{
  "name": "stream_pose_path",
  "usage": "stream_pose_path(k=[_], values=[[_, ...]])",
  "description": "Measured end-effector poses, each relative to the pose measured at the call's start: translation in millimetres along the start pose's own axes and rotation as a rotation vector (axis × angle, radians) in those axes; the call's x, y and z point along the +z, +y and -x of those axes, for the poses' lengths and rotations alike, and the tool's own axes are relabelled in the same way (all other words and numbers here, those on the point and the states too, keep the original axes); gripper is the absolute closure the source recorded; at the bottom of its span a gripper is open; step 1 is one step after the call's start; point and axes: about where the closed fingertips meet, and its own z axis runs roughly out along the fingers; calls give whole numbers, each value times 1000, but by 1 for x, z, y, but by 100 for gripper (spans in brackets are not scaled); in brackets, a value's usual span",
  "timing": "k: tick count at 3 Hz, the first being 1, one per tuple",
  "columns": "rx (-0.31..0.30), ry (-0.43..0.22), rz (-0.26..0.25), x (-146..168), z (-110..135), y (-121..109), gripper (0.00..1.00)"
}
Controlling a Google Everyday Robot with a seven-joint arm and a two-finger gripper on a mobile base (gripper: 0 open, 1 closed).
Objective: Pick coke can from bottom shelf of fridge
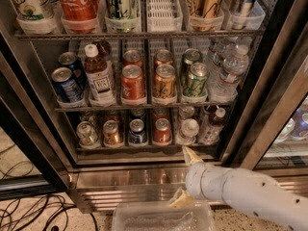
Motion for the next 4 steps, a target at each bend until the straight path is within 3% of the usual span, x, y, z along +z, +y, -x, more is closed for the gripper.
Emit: stream_pose_path(k=[2, 3, 4], values=[[153, -212, -218, 31, 6, -16, 0], [204, -290, -312, 39, 10, -30, 0], [281, -321, -386, 45, 13, -37, 0]])
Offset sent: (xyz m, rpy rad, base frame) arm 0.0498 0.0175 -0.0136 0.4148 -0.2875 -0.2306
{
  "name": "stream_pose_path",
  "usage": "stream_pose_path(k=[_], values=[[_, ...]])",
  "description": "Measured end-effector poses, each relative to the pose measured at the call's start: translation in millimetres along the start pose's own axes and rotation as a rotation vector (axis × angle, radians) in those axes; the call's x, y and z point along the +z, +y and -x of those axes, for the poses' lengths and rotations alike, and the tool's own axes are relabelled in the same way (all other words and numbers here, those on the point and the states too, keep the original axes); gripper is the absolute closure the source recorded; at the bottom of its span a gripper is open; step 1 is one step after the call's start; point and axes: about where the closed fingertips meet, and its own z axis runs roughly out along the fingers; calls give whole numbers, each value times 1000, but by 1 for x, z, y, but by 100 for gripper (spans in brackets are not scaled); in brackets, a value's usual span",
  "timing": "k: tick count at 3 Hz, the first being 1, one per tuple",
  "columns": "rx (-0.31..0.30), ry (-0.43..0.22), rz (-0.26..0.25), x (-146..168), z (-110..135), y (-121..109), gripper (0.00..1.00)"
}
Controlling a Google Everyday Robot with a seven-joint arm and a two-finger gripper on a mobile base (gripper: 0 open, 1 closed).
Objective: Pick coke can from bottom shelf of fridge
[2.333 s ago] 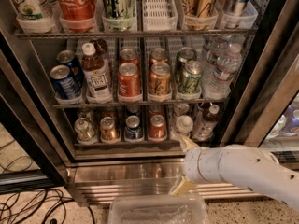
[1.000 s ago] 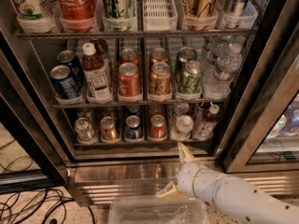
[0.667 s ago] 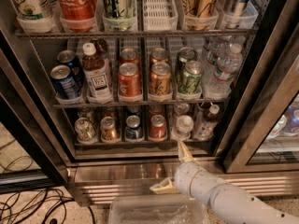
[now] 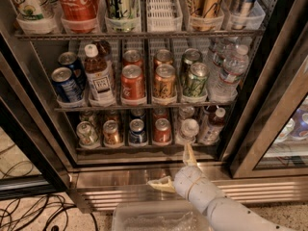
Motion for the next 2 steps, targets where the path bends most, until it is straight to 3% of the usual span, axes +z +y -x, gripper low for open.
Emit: stream_pose_path(k=[1, 2], values=[[68, 9, -83, 5, 1, 0, 0], [118, 1, -128, 4, 0, -4, 0]])
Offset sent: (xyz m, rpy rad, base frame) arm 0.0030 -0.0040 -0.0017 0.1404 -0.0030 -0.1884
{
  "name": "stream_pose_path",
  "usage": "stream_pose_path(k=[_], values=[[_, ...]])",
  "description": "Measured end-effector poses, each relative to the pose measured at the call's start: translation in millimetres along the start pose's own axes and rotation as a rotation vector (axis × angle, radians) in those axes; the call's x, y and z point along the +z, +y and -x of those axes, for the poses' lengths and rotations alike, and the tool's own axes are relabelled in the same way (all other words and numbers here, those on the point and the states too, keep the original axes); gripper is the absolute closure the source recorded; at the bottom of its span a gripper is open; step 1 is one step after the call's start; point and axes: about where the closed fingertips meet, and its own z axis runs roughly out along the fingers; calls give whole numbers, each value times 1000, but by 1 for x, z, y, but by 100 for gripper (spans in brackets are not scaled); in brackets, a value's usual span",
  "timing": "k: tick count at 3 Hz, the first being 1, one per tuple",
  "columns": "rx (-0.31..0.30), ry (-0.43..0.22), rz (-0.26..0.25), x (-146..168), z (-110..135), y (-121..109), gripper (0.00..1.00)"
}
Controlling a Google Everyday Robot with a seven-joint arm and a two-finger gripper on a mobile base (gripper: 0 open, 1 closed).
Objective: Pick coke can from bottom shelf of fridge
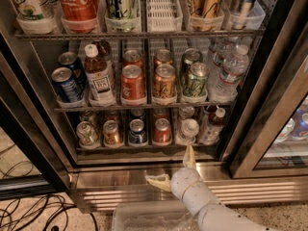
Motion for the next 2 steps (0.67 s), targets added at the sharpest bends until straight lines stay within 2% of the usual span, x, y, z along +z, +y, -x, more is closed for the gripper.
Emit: stream_pose_path(k=[1, 2], values=[[-1, -1, -1, 0, 0, 0, 0], [-19, -22, -29, 7, -8, 0, 6]])
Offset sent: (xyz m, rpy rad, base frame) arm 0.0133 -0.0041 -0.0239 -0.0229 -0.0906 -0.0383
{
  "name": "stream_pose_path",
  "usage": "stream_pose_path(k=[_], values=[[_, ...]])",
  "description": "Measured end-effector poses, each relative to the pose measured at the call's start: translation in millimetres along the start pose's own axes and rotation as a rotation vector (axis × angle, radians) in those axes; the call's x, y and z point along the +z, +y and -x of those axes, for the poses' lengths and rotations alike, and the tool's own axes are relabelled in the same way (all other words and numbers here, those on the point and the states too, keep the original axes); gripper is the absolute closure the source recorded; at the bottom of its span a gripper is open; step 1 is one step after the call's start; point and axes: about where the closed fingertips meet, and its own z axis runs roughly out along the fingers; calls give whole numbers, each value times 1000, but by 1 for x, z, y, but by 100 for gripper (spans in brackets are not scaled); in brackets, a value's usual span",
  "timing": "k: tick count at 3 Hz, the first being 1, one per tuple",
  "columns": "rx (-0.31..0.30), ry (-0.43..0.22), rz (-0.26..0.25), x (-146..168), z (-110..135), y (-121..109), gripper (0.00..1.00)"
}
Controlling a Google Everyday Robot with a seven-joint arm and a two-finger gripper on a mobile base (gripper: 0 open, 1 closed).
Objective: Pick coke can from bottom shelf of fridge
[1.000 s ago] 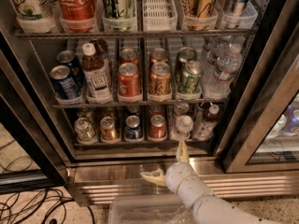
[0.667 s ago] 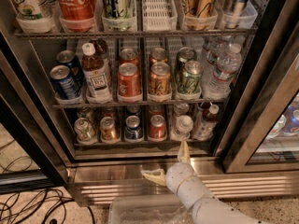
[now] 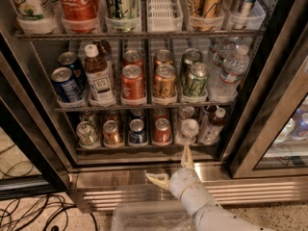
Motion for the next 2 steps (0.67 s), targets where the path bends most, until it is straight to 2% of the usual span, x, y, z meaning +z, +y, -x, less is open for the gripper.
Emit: stream_pose_path(k=[1, 2], values=[[-19, -38, -23, 12, -1, -1, 23], [-33, -78, -55, 20, 0, -6, 22]])
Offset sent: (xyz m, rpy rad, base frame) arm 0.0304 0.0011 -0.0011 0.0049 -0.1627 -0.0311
